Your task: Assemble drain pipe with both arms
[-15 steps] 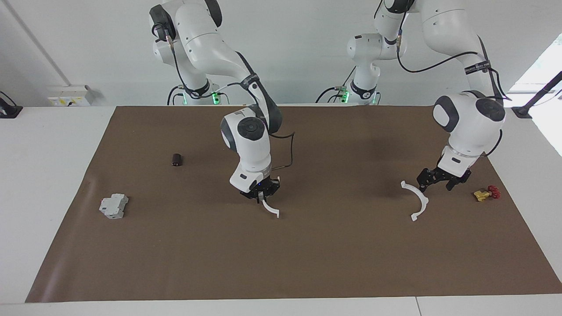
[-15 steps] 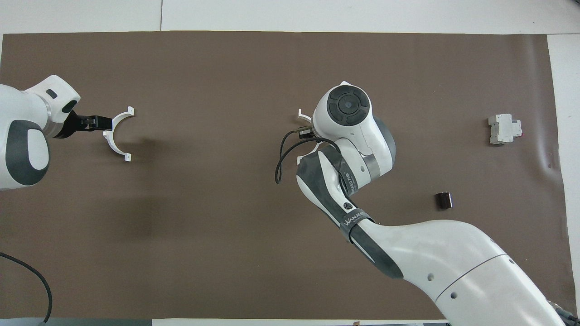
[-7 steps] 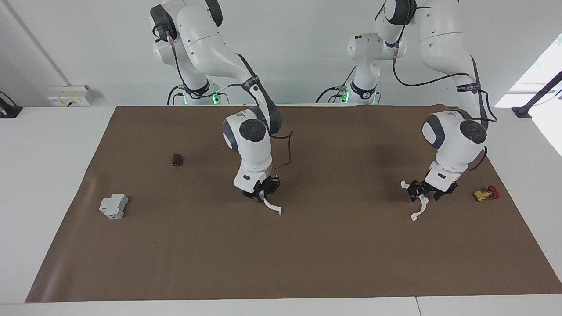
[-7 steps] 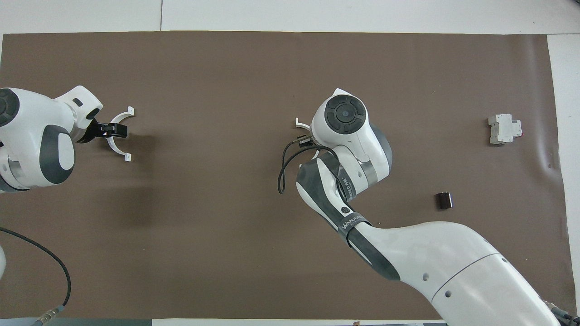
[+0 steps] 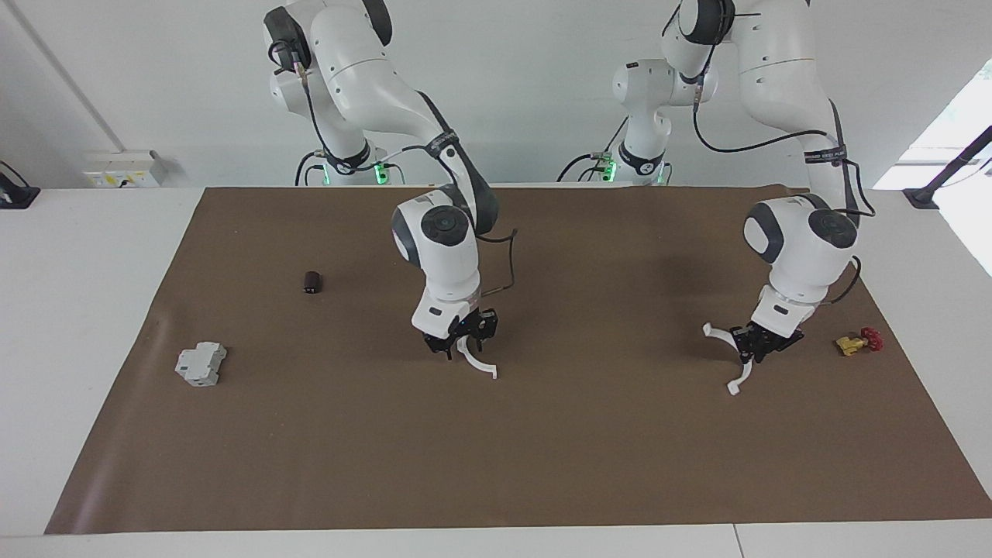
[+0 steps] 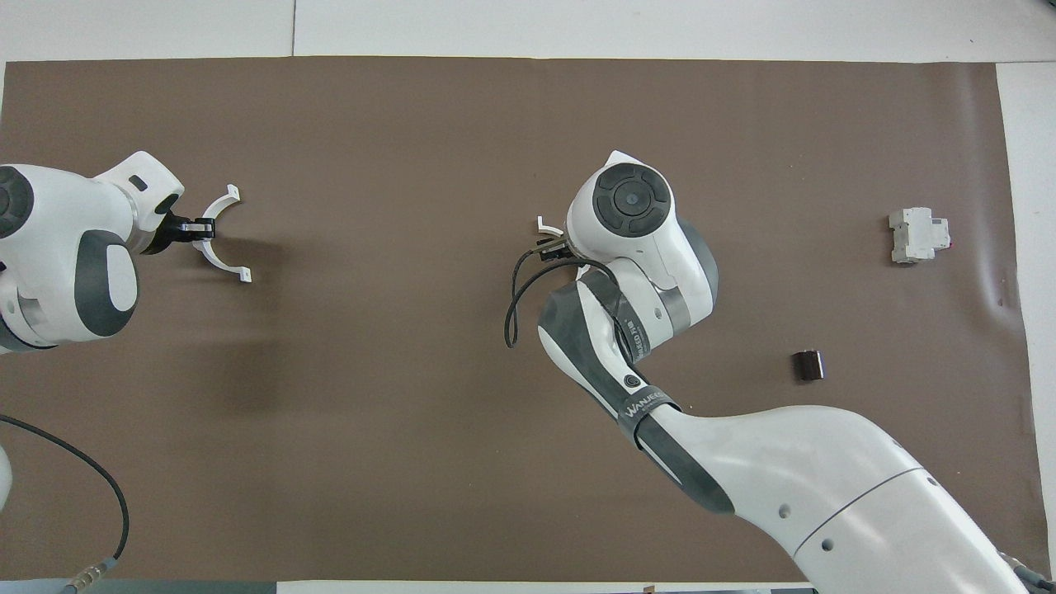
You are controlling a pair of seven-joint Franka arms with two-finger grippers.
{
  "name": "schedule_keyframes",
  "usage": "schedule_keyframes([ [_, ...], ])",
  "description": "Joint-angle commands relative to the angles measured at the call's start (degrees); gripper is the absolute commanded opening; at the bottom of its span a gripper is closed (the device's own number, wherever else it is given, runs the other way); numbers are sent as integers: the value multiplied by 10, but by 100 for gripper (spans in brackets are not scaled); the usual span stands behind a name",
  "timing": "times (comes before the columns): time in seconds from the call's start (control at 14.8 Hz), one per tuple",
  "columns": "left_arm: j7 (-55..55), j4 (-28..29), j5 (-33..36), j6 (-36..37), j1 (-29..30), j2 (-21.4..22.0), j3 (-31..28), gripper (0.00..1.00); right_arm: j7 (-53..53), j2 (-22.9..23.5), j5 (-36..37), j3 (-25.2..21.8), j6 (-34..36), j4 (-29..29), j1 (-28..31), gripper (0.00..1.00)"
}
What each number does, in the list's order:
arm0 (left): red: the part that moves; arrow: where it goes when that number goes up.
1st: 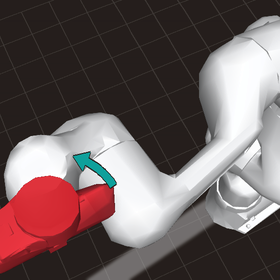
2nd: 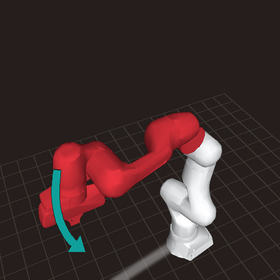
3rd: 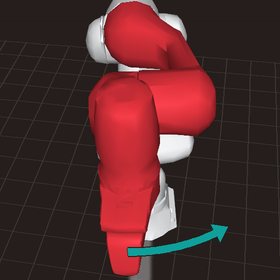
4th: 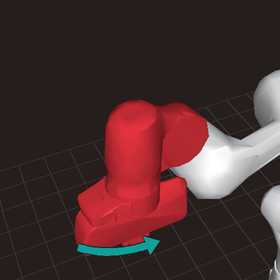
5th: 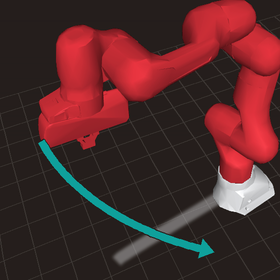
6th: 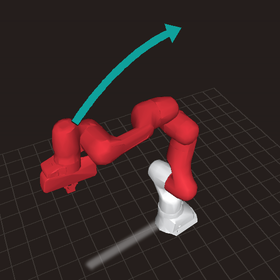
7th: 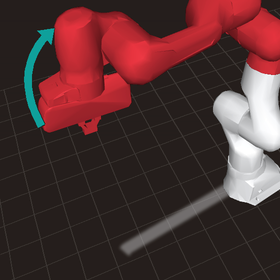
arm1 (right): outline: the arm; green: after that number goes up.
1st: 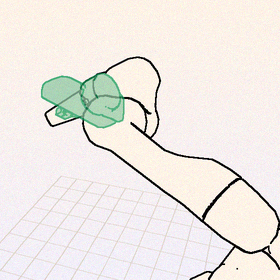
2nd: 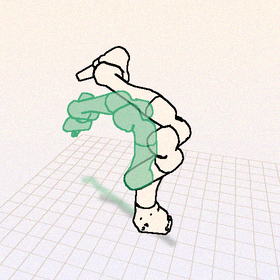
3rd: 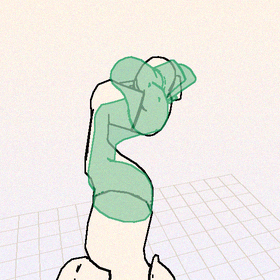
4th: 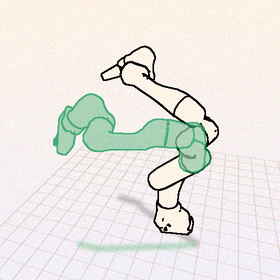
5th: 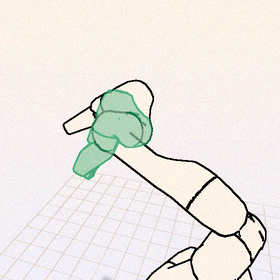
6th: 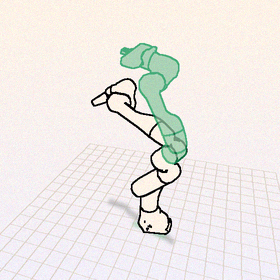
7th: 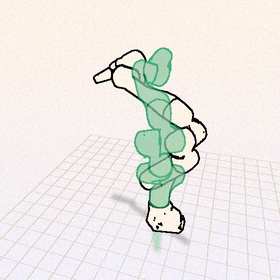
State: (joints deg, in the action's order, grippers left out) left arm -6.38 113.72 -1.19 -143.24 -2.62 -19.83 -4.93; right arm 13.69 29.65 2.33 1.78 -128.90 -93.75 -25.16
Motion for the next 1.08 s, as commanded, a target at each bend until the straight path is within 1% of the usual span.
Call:
schedule_keyframes([
  [0.0,-1,11,0,-6,-4,15,-2,0,-5,-31,7,2,121,75,31,100],
  [0.14,3,8,0,18,-18,27,-3,0,-7,-82,7,2,177,74,71,100],
  [0.2,3,-2,0,37,-19,31,-3,0,-8,-110,7,2,217,76,92,100],
  [0.27,3,-18,0,65,-20,34,-3,0,-8,-137,6,2,255,77,106,100],
  [0.41,15,-67,0,135,-40,32,-3,0,-14,-193,6,1,337,77,141,100],
  [0.47,35,-86,3,154,-53,29,-3,0,-28,-221,6,0,370,73,153,100],
  [0.54,59,-96,13,159,-70,26,-3,0,-52,-244,6,-1,391,68,165,100],
  [0.61,89,-97,29,159,-89,25,-3,0,-71,-257,6,-1,410,68,184,100],
  [0.68,115,-104,46,160,-106,23,-3,0,-79,-263,6,-1,426,67,196,100],
  [0.81,157,-116,55,168,-146,23,-3,0,-106,-276,6,-2,419,41,215,100],
  [0.95,175,-118,55,160,-185,21,-3,0,-113,-300,6,-2,402,10,216,100],
  [1.01,182,-126,55,164,-207,17,-3,0,-113,-304,6,-3,392,2,216,100],
])
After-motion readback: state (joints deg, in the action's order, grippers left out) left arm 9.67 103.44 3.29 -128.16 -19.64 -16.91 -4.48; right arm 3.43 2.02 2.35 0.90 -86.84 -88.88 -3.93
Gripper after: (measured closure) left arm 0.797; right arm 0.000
